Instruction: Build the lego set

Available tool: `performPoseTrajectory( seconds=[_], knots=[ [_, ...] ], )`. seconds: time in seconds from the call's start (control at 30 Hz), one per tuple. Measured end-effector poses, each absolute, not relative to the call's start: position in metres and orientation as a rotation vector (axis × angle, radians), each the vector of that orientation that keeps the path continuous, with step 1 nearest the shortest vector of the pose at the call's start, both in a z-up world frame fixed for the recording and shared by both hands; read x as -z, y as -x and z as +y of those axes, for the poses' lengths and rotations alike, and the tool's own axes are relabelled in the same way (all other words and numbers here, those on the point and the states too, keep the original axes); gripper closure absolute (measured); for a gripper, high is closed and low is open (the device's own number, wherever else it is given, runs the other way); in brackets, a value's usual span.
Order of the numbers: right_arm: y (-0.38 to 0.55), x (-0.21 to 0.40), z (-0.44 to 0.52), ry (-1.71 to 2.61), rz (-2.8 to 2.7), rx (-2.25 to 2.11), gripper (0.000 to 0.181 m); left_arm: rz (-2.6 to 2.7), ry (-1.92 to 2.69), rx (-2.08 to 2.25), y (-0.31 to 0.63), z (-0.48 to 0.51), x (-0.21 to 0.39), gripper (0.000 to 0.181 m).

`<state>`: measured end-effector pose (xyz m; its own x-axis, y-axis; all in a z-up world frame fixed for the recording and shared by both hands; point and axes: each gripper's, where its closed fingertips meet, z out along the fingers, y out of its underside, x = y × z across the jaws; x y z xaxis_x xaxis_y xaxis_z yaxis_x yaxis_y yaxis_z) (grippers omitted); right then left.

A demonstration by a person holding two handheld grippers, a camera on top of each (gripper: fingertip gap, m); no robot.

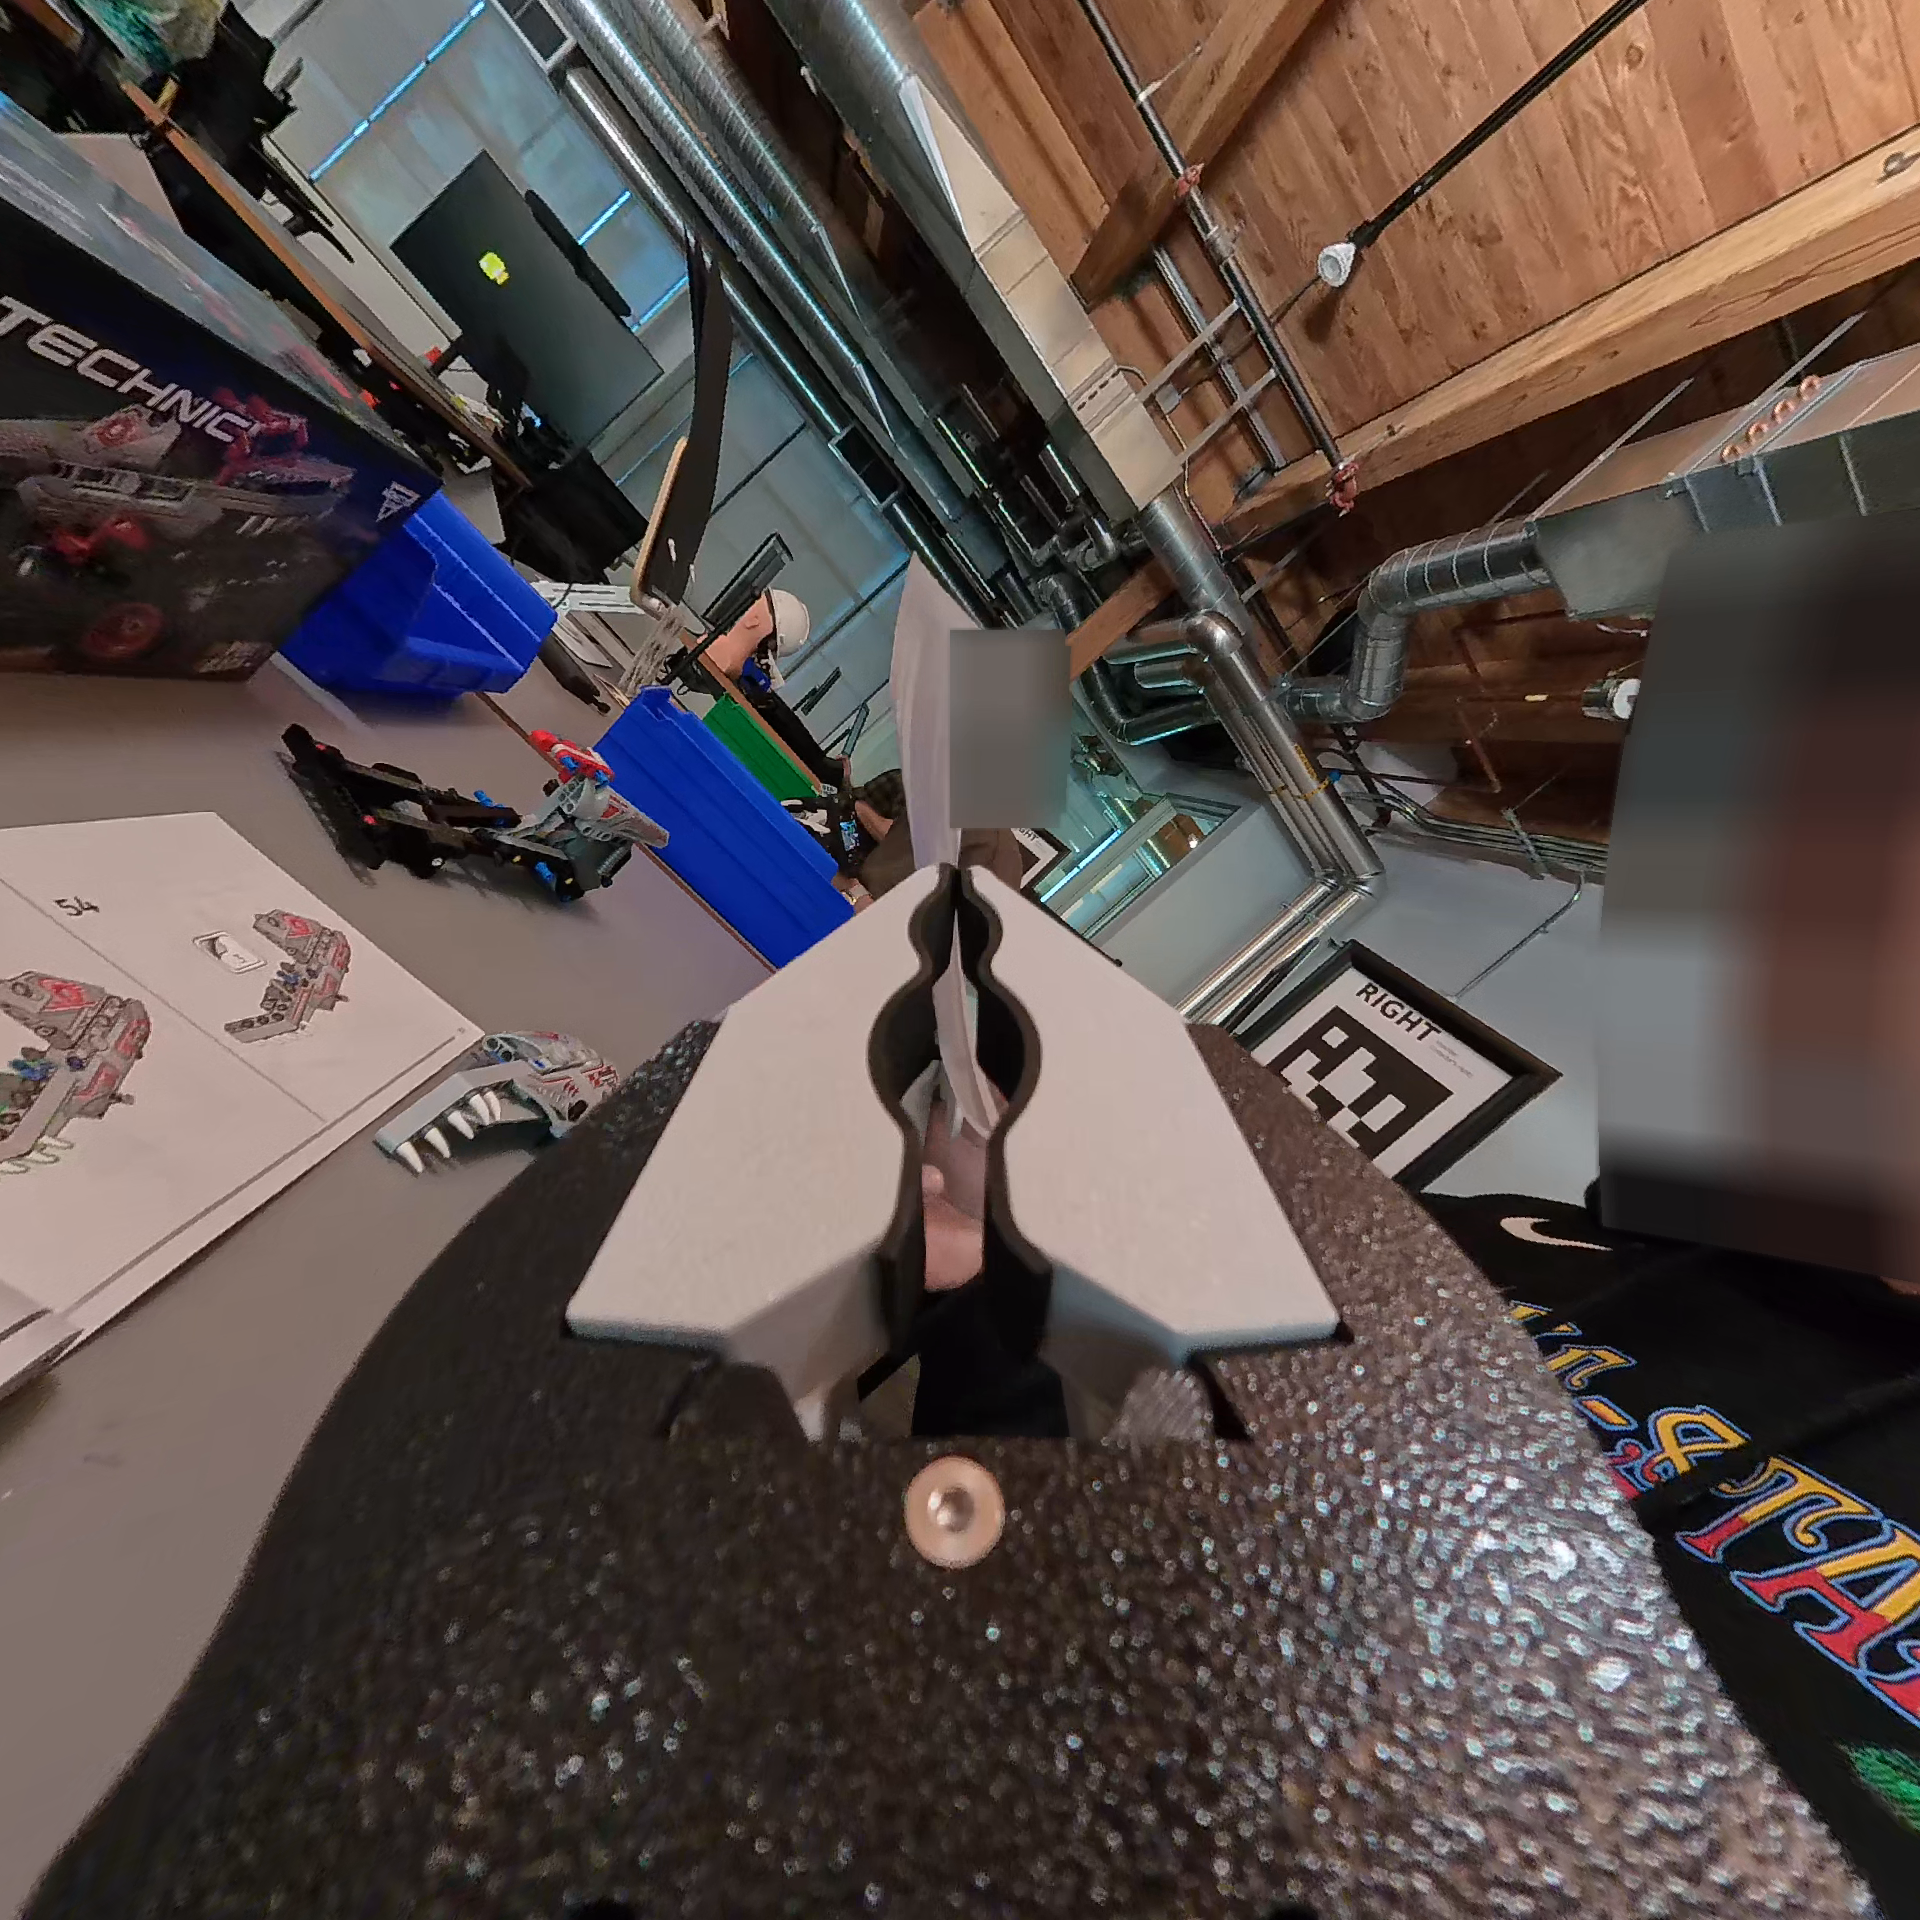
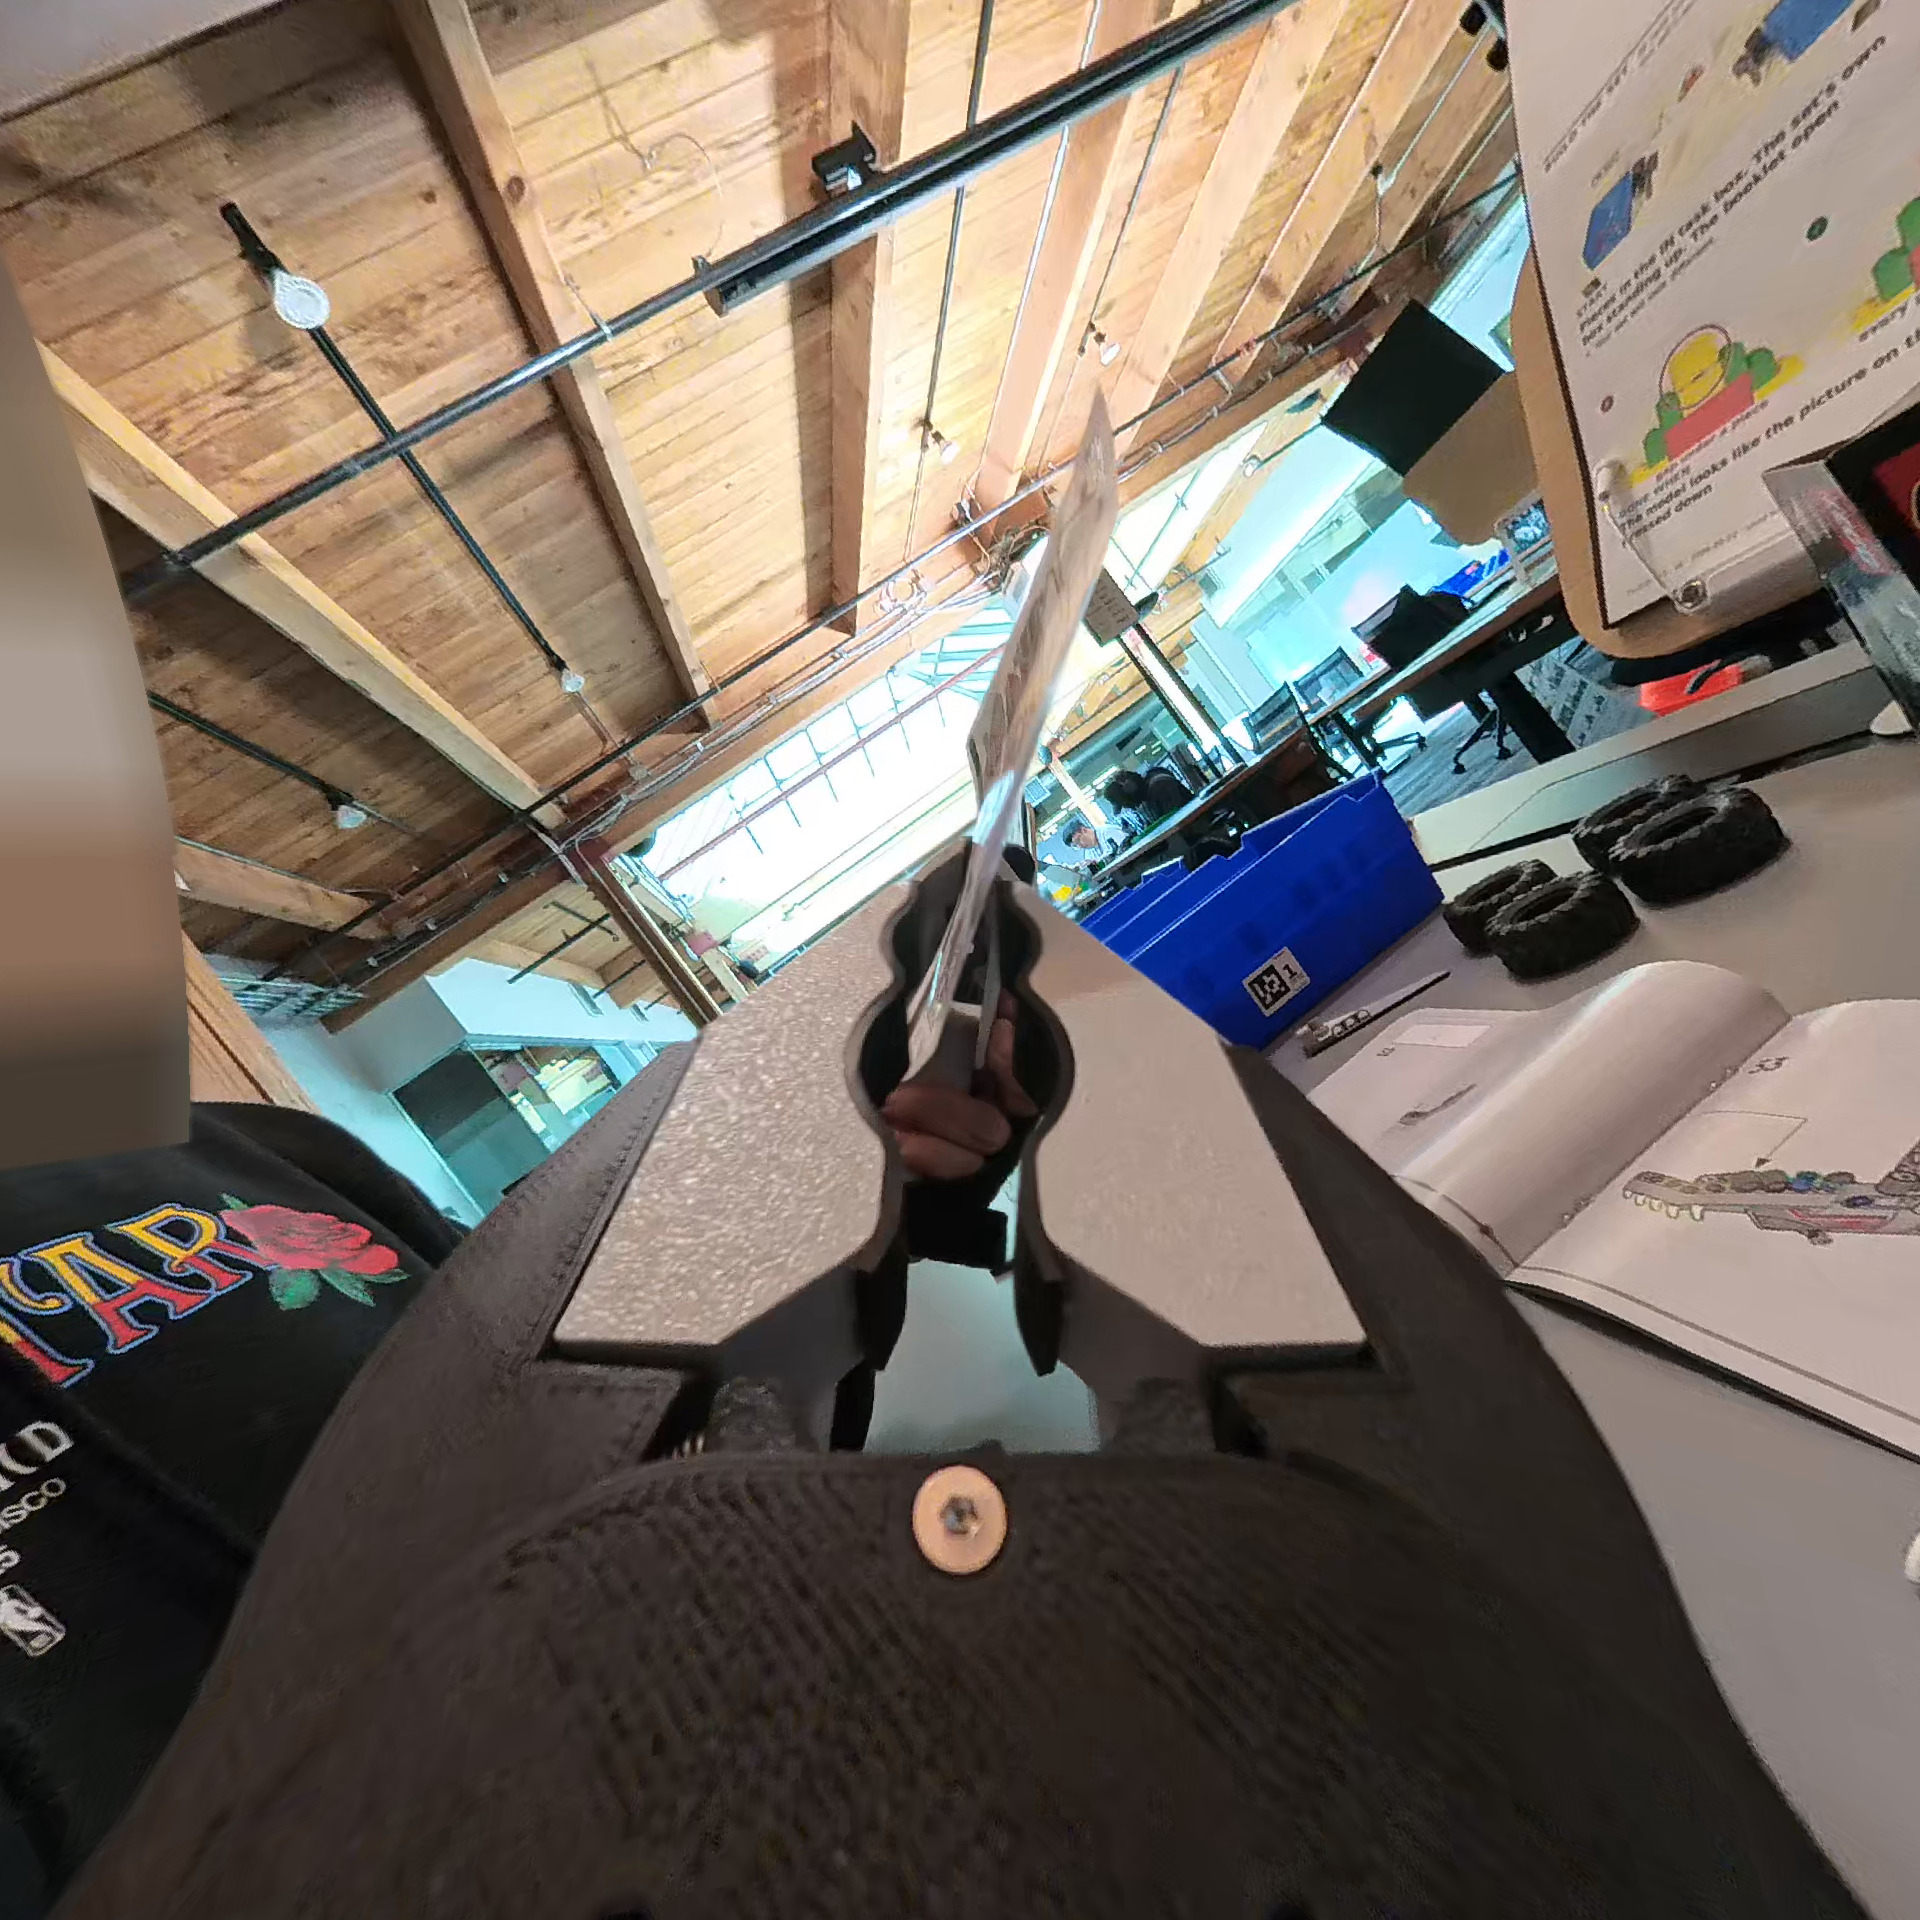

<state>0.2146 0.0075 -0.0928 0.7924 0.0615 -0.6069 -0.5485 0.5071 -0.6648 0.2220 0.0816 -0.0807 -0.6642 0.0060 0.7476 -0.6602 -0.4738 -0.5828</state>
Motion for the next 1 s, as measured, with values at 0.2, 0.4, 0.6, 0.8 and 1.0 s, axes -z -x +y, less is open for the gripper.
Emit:
performPoseTrajectory(
  seconds=[0.2,0.4,0.6,0.8,1.0],
  knots=[
    [-0.212,0.092,0.01,0.962,0.564,-0.398,0.181,-1.305,-0.981,-2.178,-0.221,0.086,0.085,0.181],
    [-0.212,0.099,0.014,0.943,0.612,-0.44,0.181,-1.474,-1.039,-2.204,-0.225,0.089,0.097,0.181],
    [-0.211,0.105,0.016,0.922,0.654,-0.486,0.181,-1.631,-1.081,-2.259,-0.232,0.095,0.094,0.162],
    [-0.197,0.12,0.022,1.037,0.659,-0.454,0.181,-1.737,-1.0,-2.214,-0.228,0.087,0.091,0.181],
    [-0.188,0.156,-0.007,1.426,0.657,-0.157,0.127,-1.859,-0.936,-1.883,-0.211,0.079,0.124,0.181]
  ],
)
